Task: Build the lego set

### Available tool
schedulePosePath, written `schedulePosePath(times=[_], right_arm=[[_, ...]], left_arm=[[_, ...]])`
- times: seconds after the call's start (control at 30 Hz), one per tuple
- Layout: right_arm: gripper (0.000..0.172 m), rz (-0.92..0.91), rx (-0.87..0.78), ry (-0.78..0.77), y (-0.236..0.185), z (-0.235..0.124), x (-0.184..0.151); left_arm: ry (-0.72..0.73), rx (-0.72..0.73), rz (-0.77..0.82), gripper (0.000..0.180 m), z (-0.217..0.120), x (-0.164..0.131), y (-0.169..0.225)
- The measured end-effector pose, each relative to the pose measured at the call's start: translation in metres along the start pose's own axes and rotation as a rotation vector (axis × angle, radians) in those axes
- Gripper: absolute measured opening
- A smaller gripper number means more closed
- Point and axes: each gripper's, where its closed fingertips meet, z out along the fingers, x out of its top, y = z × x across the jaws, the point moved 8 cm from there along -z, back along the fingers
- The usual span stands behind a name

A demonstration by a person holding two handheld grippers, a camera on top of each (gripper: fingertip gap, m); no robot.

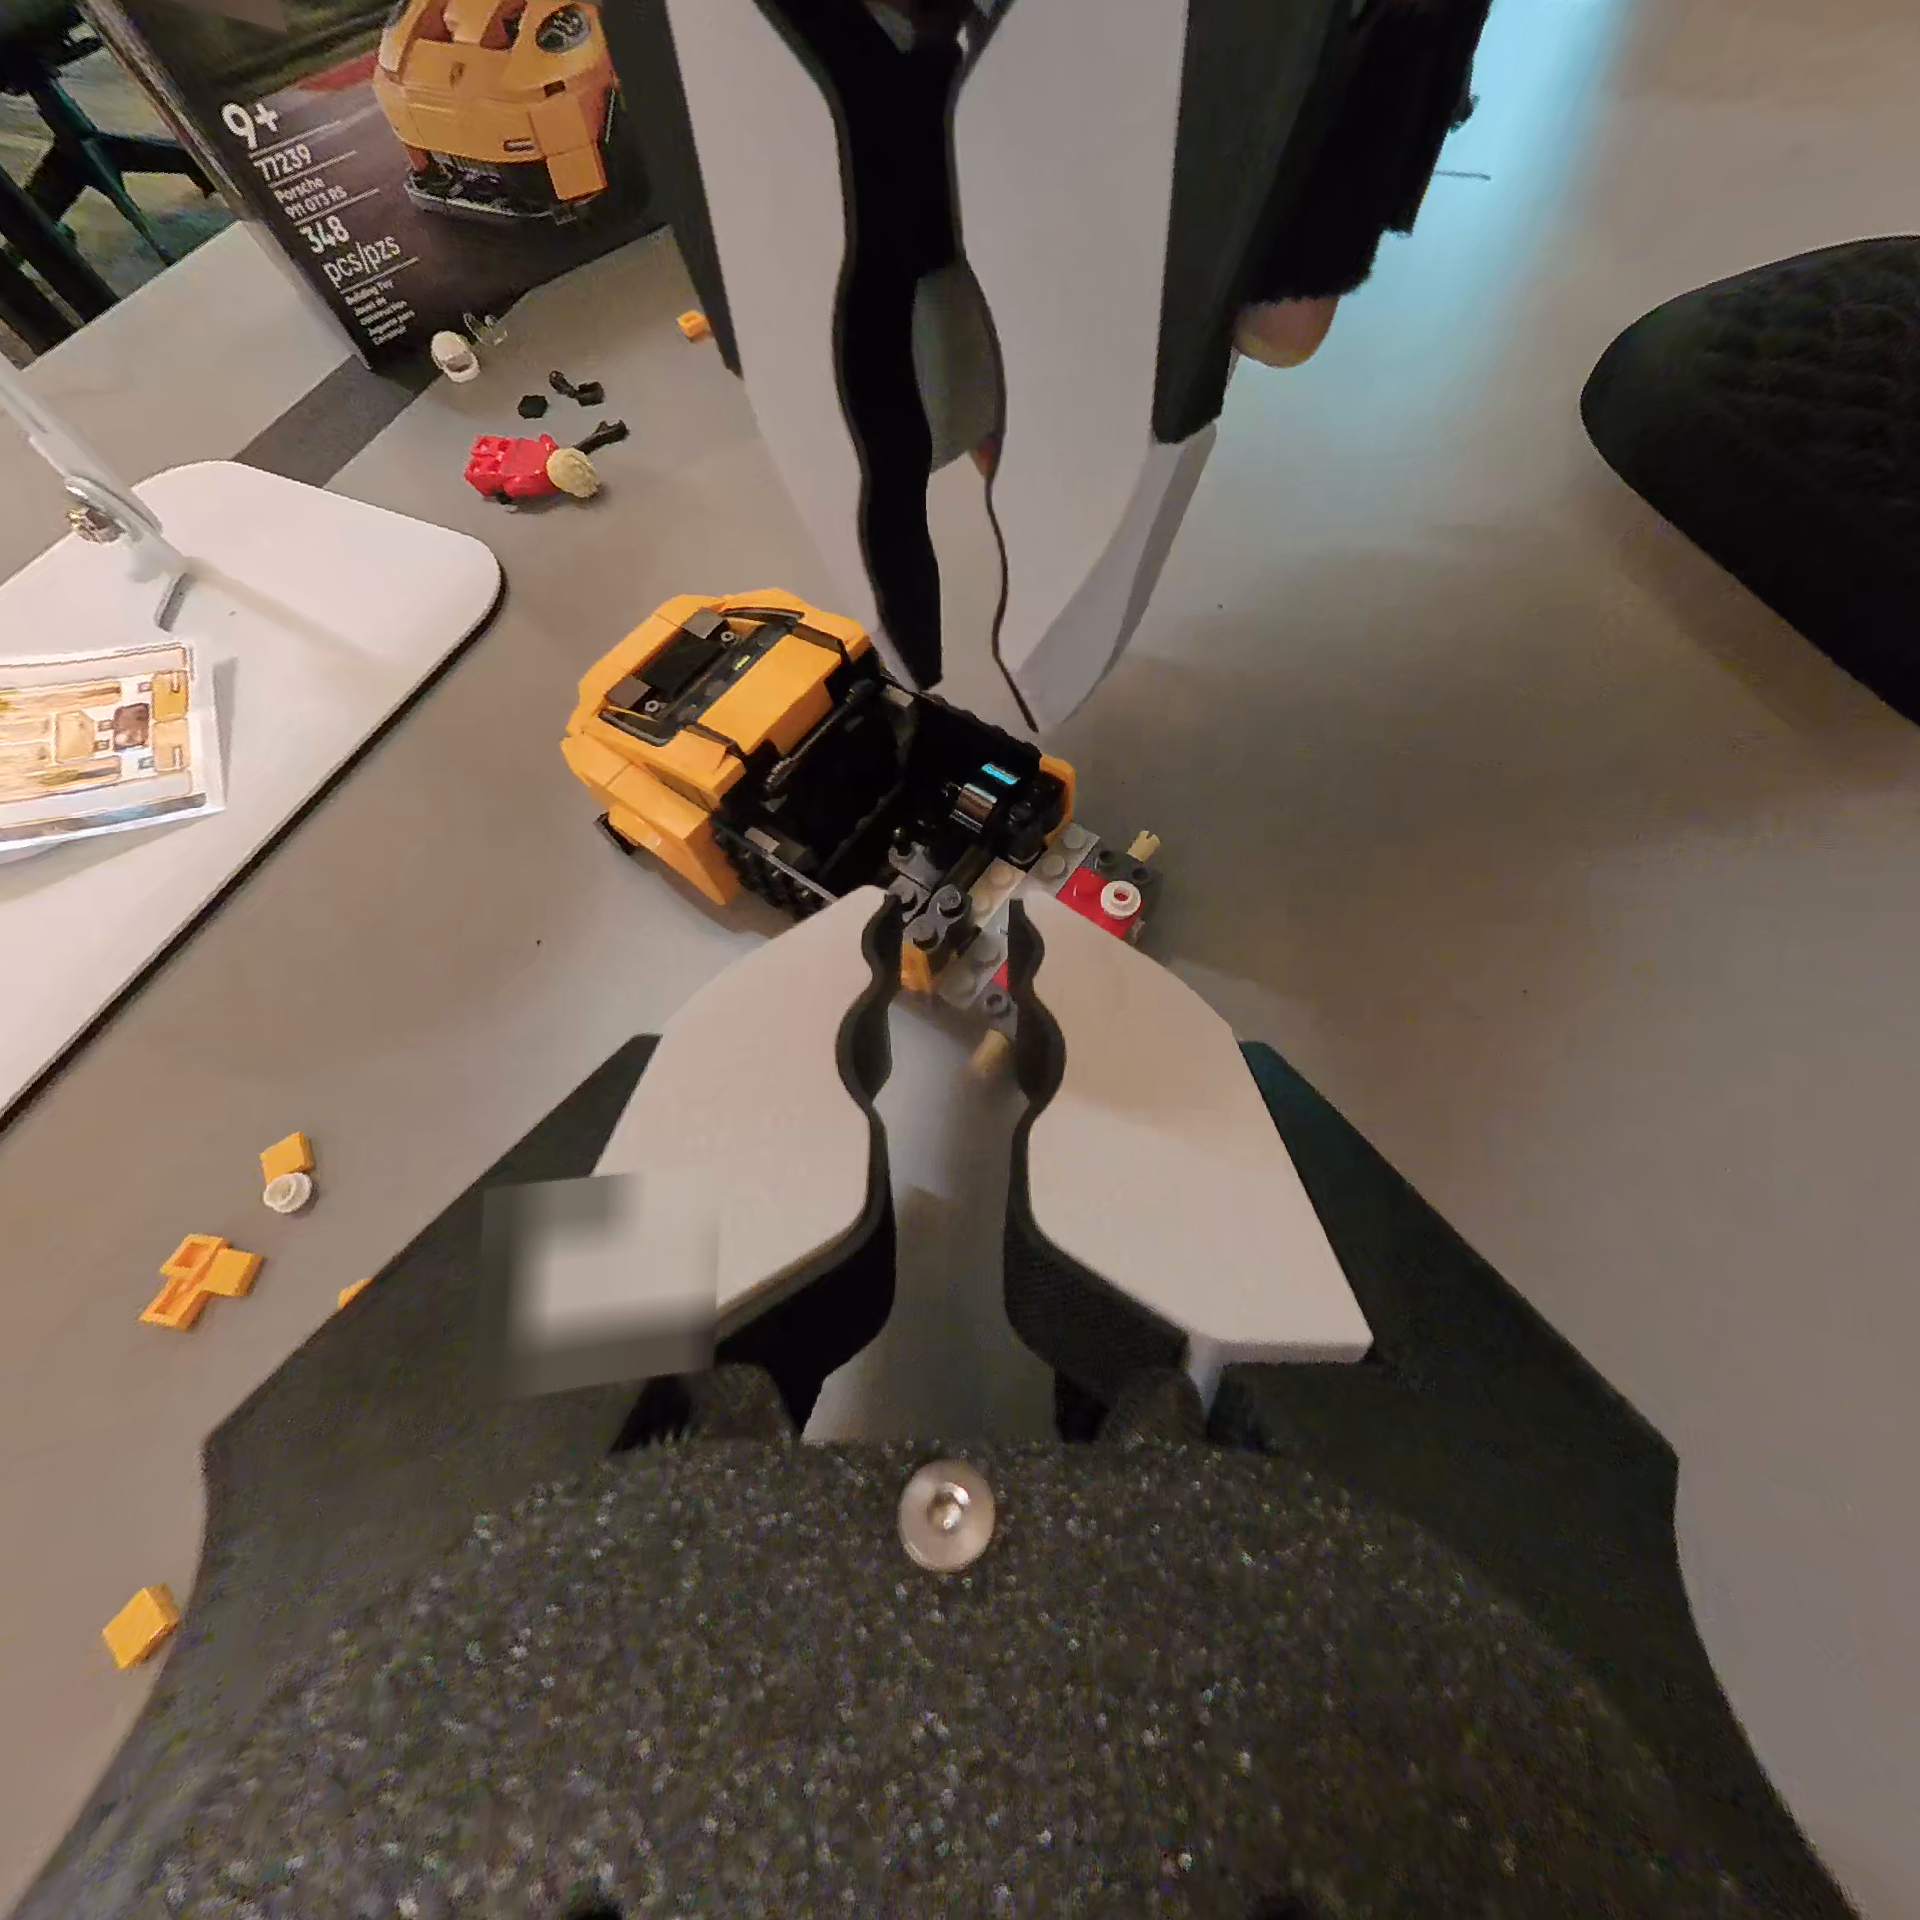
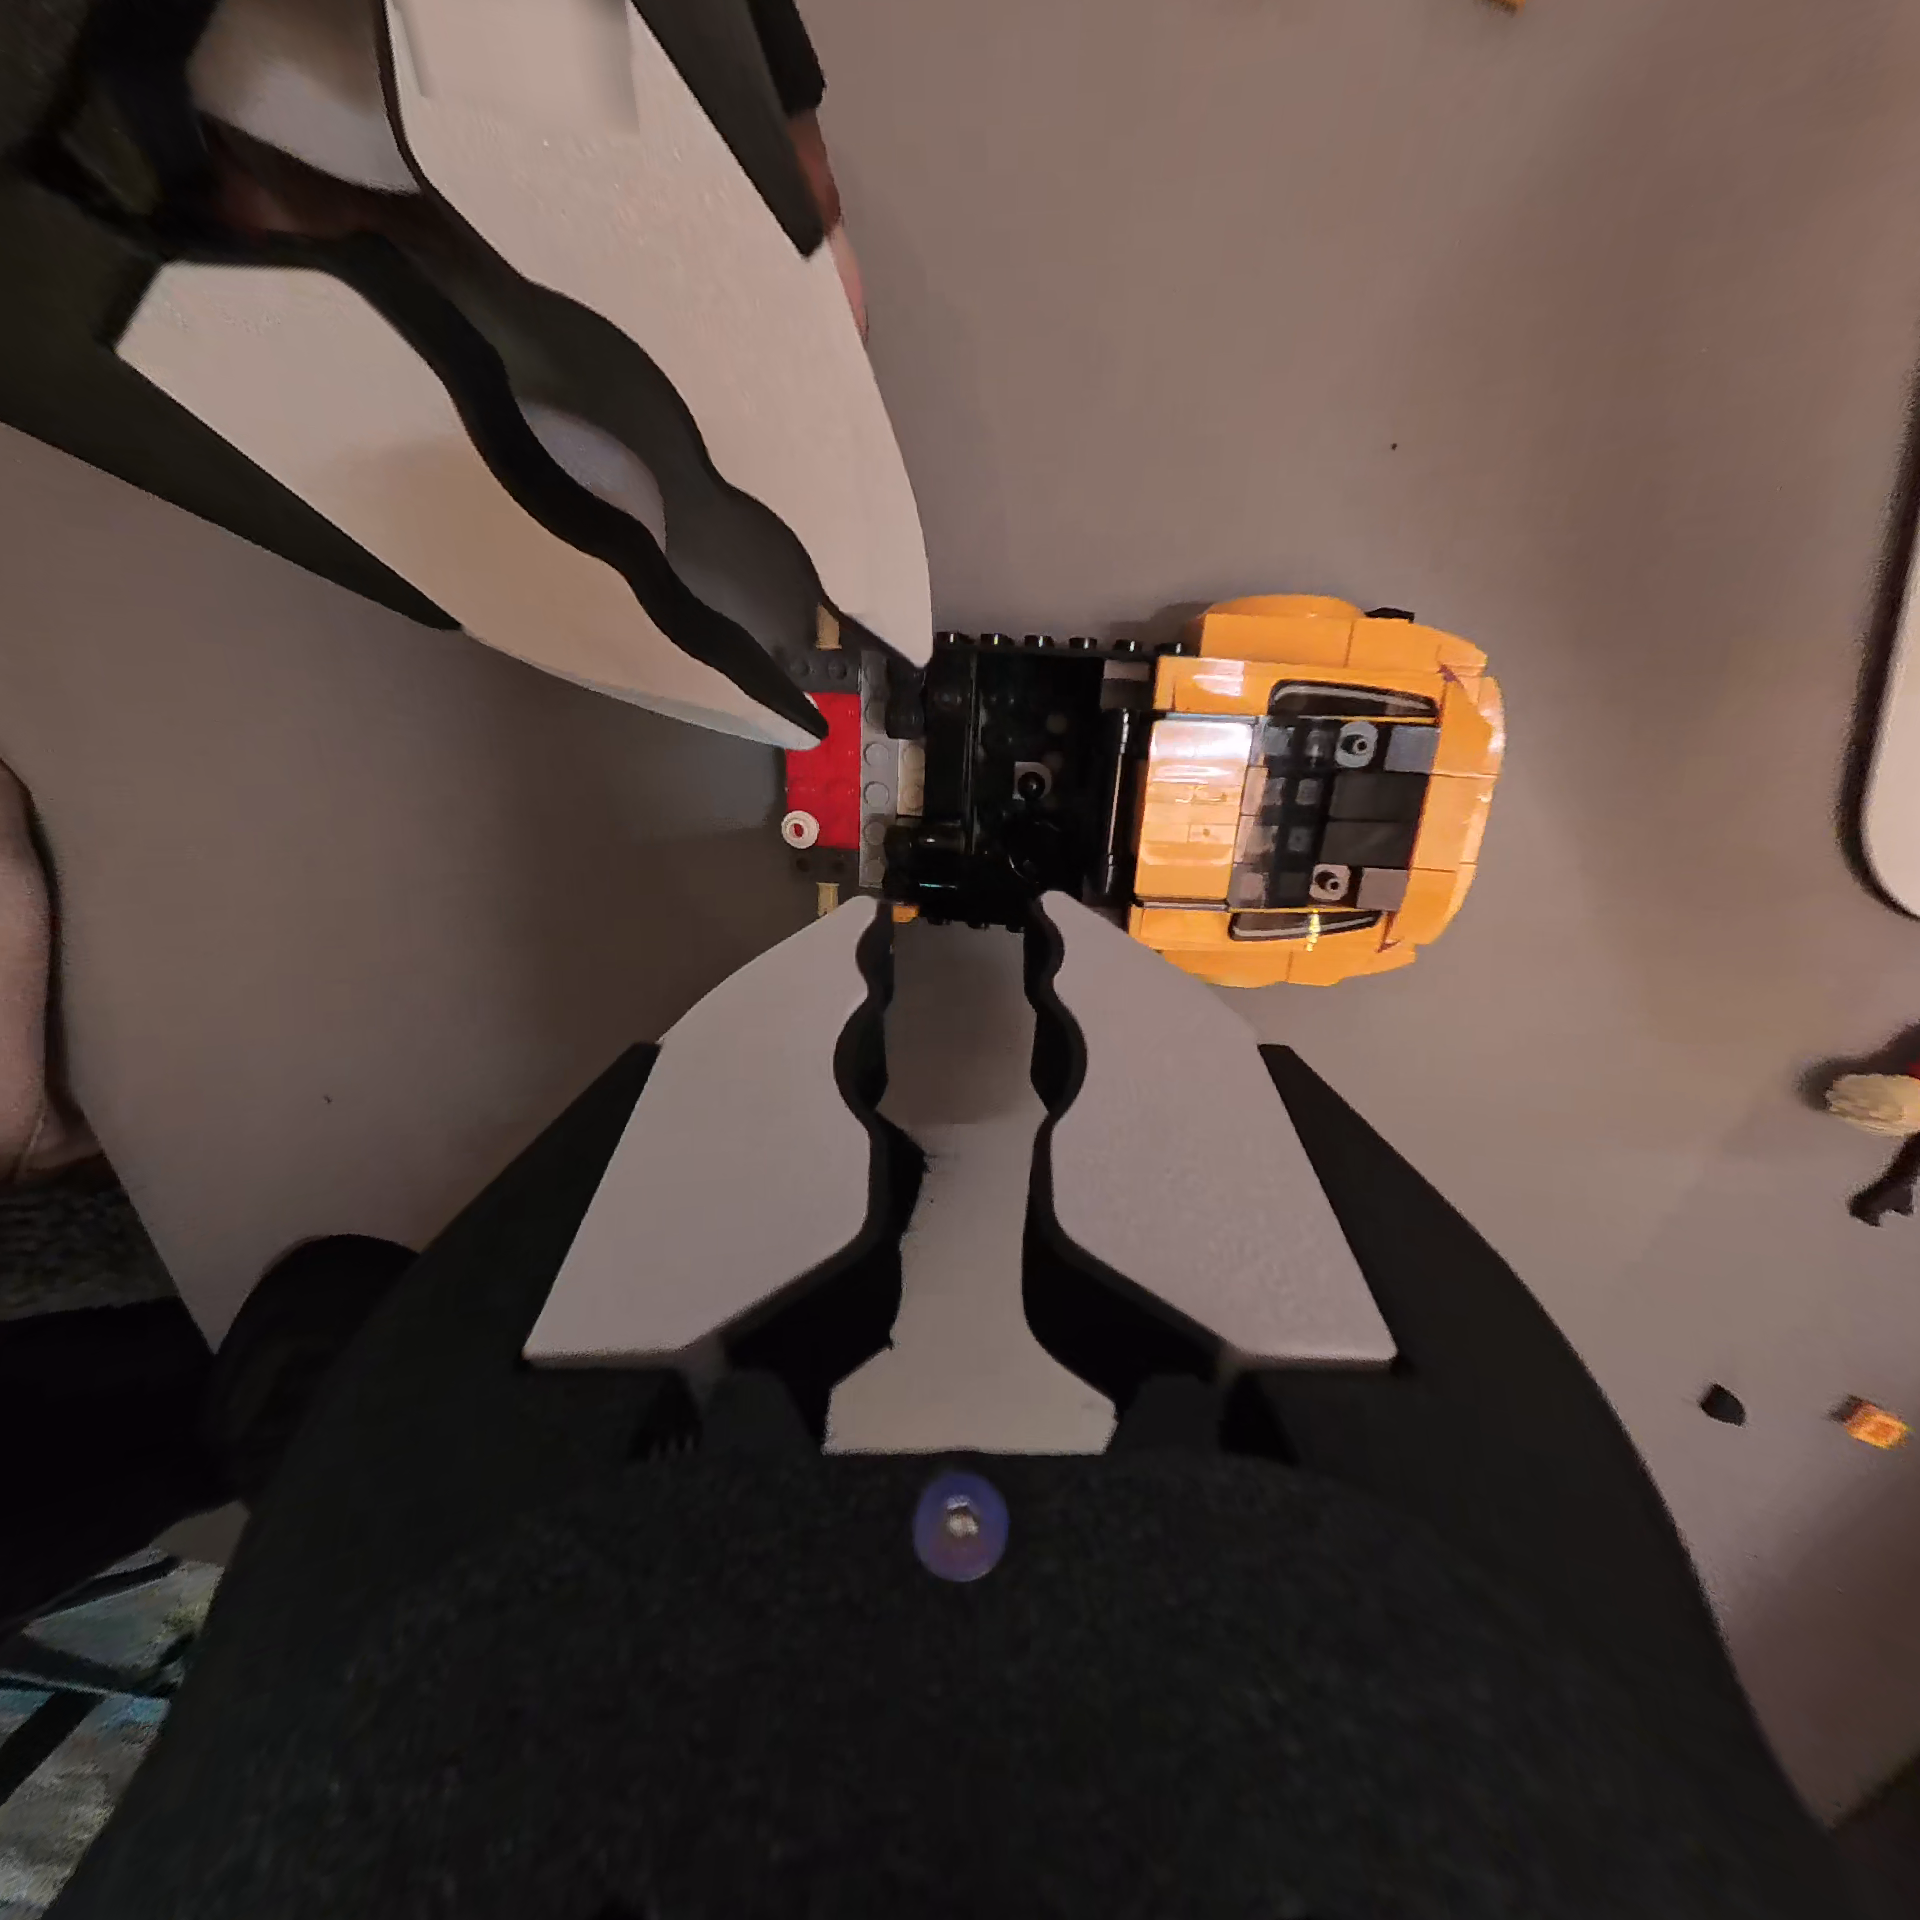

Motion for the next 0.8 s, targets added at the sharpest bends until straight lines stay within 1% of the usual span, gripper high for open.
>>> schedulePosePath(times=[0.17, 0.33, 0.43, 0.5, 0.6, 0.63, 0.8], right_arm=[[0.029, -0.004, 0.013, 0.033, -0.004, 0.004, -0.007], [0.035, -0.062, -0.038, 0.119, -0.014, 0.009, -0.006], [0.036, -0.074, -0.070, 0.097, -0.012, 0.017, -0.006], [0.034, -0.077, -0.062, 0.074, -0.010, 0.023, -0.007], [0.021, -0.076, -0.059, 0.069, -0.008, 0.028, -0.007], [0.017, -0.080, -0.050, 0.088, -0.009, 0.029, -0.007], [0.017, -0.149, -0.100, 0.159, -0.012, 0.030, -0.010]], left_arm=[[-0.003, 0.010, 0.008, 0.020, -0.002, -0.002, -0.001], [0.009, 0.012, -0.025, 0.022, -0.005, -0.003, -0.005], [0.015, 0.003, -0.051, 0.022, -0.006, -0.004, -0.007], [0.014, -0.004, -0.064, 0.022, -0.006, -0.006, -0.008], [0.017, -0.014, -0.078, 0.023, -0.005, -0.006, -0.008], [0.018, -0.019, -0.085, 0.023, -0.006, -0.006, -0.008], [0.040, -0.050, -0.153, 0.025, -0.008, -0.007, -0.012]])
